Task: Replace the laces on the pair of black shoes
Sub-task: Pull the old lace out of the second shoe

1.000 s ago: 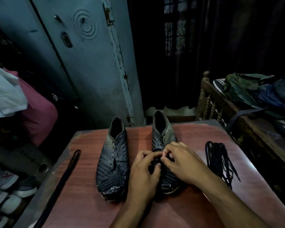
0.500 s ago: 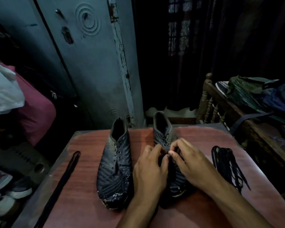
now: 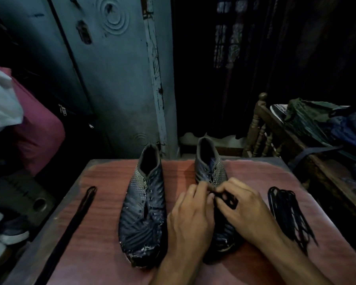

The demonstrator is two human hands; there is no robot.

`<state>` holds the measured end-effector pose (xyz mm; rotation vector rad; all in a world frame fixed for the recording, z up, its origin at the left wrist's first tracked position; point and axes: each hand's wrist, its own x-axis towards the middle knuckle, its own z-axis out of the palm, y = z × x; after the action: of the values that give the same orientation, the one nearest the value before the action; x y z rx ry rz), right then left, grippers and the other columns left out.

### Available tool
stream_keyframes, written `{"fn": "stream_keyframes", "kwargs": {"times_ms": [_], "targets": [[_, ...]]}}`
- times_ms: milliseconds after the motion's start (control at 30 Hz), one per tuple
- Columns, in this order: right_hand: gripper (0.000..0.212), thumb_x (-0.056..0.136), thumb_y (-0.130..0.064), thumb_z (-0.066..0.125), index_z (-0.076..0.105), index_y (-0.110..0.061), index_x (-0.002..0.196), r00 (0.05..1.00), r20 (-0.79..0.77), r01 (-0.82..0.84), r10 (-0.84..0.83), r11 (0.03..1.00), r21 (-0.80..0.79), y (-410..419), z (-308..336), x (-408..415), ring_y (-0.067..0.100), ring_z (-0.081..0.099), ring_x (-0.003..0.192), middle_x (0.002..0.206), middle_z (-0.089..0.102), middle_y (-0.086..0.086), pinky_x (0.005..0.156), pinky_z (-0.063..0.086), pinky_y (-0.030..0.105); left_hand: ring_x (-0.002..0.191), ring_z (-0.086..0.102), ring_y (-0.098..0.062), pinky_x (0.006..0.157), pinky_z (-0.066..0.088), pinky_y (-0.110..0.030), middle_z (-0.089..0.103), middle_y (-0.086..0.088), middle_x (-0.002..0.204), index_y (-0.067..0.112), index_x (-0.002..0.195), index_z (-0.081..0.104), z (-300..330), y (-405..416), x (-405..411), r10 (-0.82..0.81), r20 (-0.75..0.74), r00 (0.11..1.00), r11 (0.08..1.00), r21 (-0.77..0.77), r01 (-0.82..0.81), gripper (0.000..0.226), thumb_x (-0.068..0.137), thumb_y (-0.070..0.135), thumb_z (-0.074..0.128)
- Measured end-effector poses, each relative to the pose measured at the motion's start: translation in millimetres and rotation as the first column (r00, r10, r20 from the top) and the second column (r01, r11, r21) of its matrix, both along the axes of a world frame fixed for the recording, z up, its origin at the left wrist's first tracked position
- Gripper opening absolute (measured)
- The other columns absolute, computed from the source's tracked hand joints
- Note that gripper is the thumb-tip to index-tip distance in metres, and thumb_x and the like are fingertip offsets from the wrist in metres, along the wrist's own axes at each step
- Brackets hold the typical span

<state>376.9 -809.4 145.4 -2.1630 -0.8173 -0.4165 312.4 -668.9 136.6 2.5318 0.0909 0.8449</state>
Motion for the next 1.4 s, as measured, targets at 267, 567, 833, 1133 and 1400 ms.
{"fn": "stream_keyframes", "kwargs": {"times_ms": [267, 567, 833, 1133, 1400], "targets": [[0.017, 0.098, -0.035, 0.052, 0.064, -0.023, 0.098, 0.944, 0.283, 0.195, -0.170, 0.979, -0.063, 4, 6, -11, 0.016, 0.054, 0.083, 0.091, 0.061, -0.011, 0.072, 0.045, 0.036, 0.097, 0.062, -0.016, 0.075, 0.051, -0.038, 0.056, 0.014, 0.109, 0.038, 0.116, 0.052, -4, -1, -2, -0.033, -0.086, 0.996, 0.993, -0.115, 0.023, 0.022, 0.097, 0.046, 0.058], [0.014, 0.087, -0.022, 0.074, 0.060, -0.024, 0.088, 0.987, 0.024, 0.160, -0.159, 0.987, -0.034, 2, -11, -25, 0.010, 0.053, 0.078, 0.083, 0.052, -0.014, 0.071, 0.048, 0.030, 0.089, 0.062, -0.024, 0.074, 0.049, -0.041, 0.056, 0.006, 0.099, 0.031, 0.102, 0.049, -4, 5, -2, -0.101, -0.039, 0.994, 0.987, -0.126, 0.095, 0.011, 0.102, 0.041, 0.043], [0.017, 0.075, -0.026, 0.080, 0.067, -0.029, 0.086, 0.976, -0.015, 0.218, -0.219, 0.973, -0.081, -3, -15, -32, 0.011, 0.053, 0.091, 0.090, 0.053, -0.016, 0.077, 0.047, 0.027, 0.099, 0.059, -0.015, 0.073, 0.044, -0.034, 0.048, 0.014, 0.112, 0.037, 0.116, 0.045, -2, -11, -29, -0.163, -0.148, 0.976, 0.974, -0.183, 0.135, 0.024, 0.101, 0.050, 0.031], [0.018, 0.085, -0.039, 0.046, 0.058, -0.026, 0.086, 0.972, 0.119, 0.225, -0.204, 0.953, -0.203, -5, -14, -33, 0.015, 0.047, 0.084, 0.086, 0.050, -0.011, 0.068, 0.043, 0.031, 0.100, 0.056, 0.001, 0.080, 0.048, -0.027, 0.048, 0.021, 0.112, 0.037, 0.112, 0.054, -3, -8, -37, -0.237, -0.100, 0.966, 0.938, -0.281, 0.201, 0.029, 0.089, 0.050, 0.043], [0.021, 0.090, -0.053, 0.067, 0.072, -0.036, 0.078, 0.946, -0.314, -0.063, 0.075, 0.997, 0.050, -21, 0, -26, 0.007, 0.053, 0.099, 0.084, 0.066, -0.016, 0.084, 0.040, 0.020, 0.094, 0.061, 0.000, 0.079, 0.040, -0.010, 0.064, 0.014, 0.092, 0.032, 0.091, 0.074, -8, 1, -25, -0.230, -0.086, 0.969, 0.838, -0.523, 0.153, 0.020, 0.102, 0.026, 0.060]]}}
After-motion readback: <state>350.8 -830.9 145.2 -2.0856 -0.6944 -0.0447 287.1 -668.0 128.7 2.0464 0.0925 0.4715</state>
